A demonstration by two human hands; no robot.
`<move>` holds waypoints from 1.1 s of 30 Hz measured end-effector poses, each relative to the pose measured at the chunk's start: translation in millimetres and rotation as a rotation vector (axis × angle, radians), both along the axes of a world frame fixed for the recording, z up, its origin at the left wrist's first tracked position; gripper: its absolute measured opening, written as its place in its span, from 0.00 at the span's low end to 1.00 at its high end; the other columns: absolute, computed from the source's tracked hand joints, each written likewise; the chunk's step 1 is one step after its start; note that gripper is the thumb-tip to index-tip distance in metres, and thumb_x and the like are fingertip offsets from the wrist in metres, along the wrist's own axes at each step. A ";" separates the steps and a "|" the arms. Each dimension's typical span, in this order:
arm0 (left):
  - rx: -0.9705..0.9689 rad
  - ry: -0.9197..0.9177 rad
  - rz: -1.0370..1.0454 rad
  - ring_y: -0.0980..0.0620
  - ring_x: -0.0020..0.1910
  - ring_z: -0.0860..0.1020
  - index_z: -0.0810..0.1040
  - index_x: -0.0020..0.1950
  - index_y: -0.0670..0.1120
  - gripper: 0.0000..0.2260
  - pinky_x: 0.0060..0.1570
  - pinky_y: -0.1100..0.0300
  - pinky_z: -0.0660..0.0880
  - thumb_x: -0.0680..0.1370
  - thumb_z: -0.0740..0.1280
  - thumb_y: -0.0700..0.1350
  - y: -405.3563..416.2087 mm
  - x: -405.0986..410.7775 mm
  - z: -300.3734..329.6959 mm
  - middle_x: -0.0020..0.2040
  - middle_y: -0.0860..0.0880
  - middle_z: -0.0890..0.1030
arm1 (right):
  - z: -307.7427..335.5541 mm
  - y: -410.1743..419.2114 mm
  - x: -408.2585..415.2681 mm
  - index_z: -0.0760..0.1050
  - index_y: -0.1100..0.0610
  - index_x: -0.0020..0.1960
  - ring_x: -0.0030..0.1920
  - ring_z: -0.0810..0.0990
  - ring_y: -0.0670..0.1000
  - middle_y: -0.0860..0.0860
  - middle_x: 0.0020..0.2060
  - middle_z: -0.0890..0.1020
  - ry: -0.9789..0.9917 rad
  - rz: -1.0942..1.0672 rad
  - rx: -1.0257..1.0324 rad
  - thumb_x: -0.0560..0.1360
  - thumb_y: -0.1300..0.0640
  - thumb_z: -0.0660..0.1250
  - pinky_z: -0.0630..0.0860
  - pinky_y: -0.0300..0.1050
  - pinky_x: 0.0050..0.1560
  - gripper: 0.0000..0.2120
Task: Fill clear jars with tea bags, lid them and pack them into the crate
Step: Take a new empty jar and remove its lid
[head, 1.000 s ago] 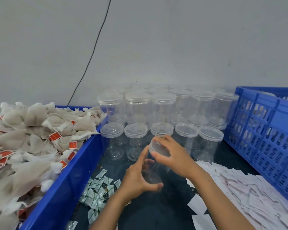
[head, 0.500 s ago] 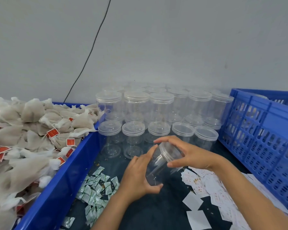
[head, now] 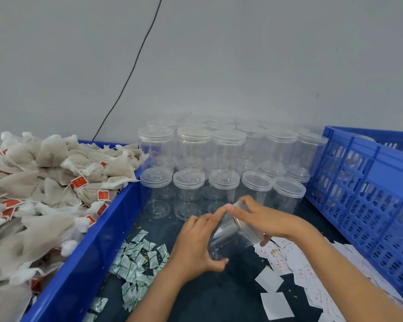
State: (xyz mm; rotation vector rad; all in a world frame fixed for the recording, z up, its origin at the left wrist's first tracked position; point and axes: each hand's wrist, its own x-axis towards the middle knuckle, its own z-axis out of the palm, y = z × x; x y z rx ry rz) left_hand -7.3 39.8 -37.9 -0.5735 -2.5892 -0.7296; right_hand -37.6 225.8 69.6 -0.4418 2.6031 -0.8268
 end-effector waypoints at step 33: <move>-0.026 -0.062 -0.042 0.59 0.56 0.65 0.40 0.74 0.70 0.50 0.59 0.69 0.63 0.63 0.71 0.62 -12.9 -0.7 6.4 0.62 0.67 0.66 | -20.4 17.2 11.7 0.41 0.37 0.75 0.76 0.53 0.50 0.40 0.76 0.48 0.207 0.105 -0.110 0.67 0.30 0.66 0.59 0.54 0.74 0.46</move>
